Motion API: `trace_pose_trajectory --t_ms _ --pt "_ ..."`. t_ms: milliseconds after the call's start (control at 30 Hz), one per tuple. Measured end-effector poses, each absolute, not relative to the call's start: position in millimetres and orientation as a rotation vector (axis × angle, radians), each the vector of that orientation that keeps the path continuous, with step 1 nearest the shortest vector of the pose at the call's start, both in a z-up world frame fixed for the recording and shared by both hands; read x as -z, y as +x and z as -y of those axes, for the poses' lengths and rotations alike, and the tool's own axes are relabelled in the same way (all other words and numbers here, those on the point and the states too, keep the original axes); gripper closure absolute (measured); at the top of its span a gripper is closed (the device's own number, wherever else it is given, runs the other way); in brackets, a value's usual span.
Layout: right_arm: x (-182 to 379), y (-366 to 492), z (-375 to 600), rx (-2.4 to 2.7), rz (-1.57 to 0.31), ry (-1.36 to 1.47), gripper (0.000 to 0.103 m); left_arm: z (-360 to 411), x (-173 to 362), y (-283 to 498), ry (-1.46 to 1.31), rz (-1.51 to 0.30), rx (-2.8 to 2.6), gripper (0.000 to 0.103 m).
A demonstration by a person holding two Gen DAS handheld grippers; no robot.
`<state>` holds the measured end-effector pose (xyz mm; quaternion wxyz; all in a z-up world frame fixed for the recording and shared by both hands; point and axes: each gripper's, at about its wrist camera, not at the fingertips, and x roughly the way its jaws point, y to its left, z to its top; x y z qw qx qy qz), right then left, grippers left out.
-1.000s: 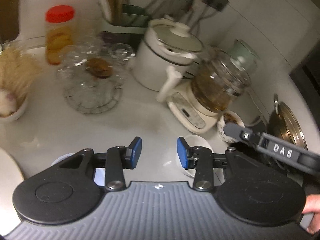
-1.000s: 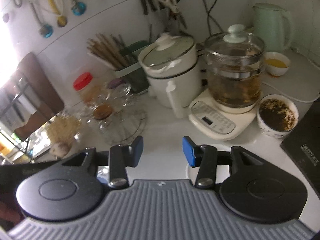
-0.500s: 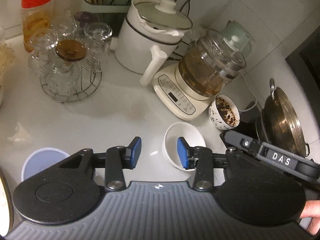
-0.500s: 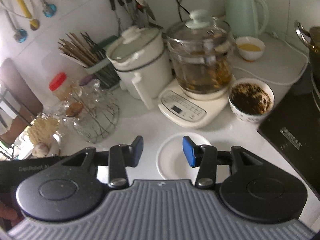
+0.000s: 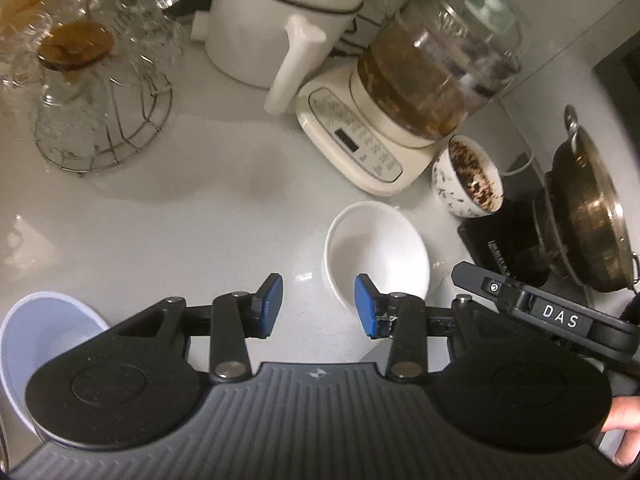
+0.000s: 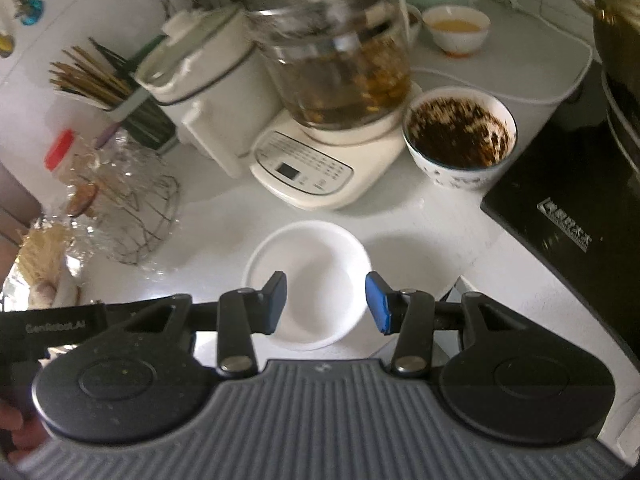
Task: Organize plates and bowls
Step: 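Close both grippers on the rim of the white ceramic bowl, then lift the ceramic bowl with both grippers and carry it toward the plastic bowls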
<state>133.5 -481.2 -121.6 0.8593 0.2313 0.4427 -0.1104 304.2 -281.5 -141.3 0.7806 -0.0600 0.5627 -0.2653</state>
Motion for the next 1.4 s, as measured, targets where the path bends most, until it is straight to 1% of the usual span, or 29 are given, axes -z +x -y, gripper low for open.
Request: trace_pose_trajectory --t_ms 267,433,600,1000,1067,1100,1233,1300,1400 --pt "154.9 150.5 490.6 0.245 -0.969 0.527 0.057 297.7 173.6 320.4 -0.114 -1.265 0.585 0.058" --pt "169.6 161.1 494.8 0.26 -0.979 0.541 0.057 307.5 185.2 327.1 -0.127 -1.262 0.608 0.058" --pt "181.4 168.3 501.1 0.255 -0.992 0.57 0.066 315.4 194.4 333.1 -0.132 -1.265 0.609 0.058" --pt "196.2 177.3 510.4 0.266 -1.025 0.565 0.078 335.4 208.2 344.8 -0.098 -1.296 0.589 0.059" --pt "196.9 178.3 511.2 0.259 -1.028 0.57 0.078 335.8 210.4 345.3 -0.098 -1.291 0.565 0.062" --pt "197.0 178.0 512.3 0.256 -1.024 0.582 0.078 335.8 211.9 345.8 -0.104 -1.295 0.56 0.065" --pt "200.3 178.0 514.4 0.25 -1.031 0.602 0.079 335.7 217.8 345.4 -0.121 -1.315 0.562 0.069" --pt "202.3 178.4 513.5 0.24 -1.038 0.611 0.084 335.6 220.5 345.1 -0.127 -1.326 0.558 0.073" --pt "204.5 179.5 510.4 0.228 -1.046 0.612 0.087 335.6 221.7 345.1 -0.129 -1.332 0.557 0.08"
